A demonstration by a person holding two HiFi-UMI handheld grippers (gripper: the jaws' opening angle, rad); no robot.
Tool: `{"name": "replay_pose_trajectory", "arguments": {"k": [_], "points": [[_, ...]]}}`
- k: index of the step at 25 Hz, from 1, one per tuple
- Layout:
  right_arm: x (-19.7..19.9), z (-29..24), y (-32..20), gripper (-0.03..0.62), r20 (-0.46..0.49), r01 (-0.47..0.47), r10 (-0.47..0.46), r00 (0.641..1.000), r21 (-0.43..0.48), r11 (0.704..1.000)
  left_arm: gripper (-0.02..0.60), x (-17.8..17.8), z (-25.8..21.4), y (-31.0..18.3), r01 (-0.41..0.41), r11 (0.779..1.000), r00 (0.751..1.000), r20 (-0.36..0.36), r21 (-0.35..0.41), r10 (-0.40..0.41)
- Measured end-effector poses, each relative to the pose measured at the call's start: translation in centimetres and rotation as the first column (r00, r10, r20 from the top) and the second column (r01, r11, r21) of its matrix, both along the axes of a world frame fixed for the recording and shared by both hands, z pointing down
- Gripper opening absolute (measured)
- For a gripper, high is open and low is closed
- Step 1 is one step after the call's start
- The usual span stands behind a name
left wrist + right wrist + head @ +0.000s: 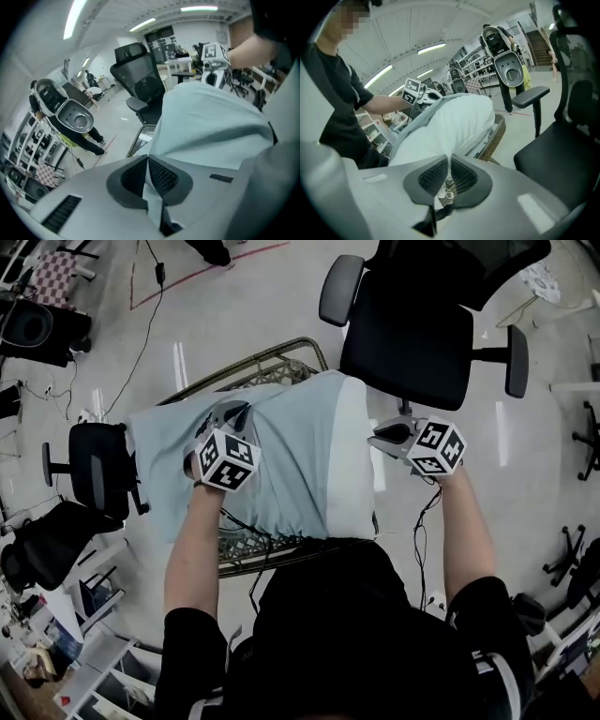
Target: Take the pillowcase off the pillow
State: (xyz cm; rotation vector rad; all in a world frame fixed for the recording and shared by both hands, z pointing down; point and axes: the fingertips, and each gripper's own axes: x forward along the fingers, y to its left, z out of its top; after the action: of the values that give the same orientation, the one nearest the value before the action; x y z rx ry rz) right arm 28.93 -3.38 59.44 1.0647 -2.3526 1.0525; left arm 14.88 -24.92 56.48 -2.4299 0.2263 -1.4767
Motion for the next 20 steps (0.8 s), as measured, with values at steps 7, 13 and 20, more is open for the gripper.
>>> {"name": "replay_pose_trajectory", "arguments": {"k": [7, 13, 20], "points": [[4.4, 0.5, -1.2, 0.241, -0.146, -0.041, 0.030, 0.989, -0.068, 0.997, 0.005, 0.2, 0.8, 4.2, -0.019, 0.998, 1.000, -0.015, -0.067, 0.018], [3.5, 2.7, -8.3, 0.360, -0.252, 0.096, -0.114, 0.961, -0.083, 0.992, 0.006, 1.5, 1.9, 3.3, 0.042, 0.987, 0.996, -0.075, -0.155, -0.054], [-2.5, 4.7, -7.9, 0.186, -0.061, 0.252, -0.261, 0.963, -0.121, 0.960, 0.083, 3.5, 1.5, 1.9, 0.099, 0.967, 0.969, -0.196, -0.237, -0.147]]}}
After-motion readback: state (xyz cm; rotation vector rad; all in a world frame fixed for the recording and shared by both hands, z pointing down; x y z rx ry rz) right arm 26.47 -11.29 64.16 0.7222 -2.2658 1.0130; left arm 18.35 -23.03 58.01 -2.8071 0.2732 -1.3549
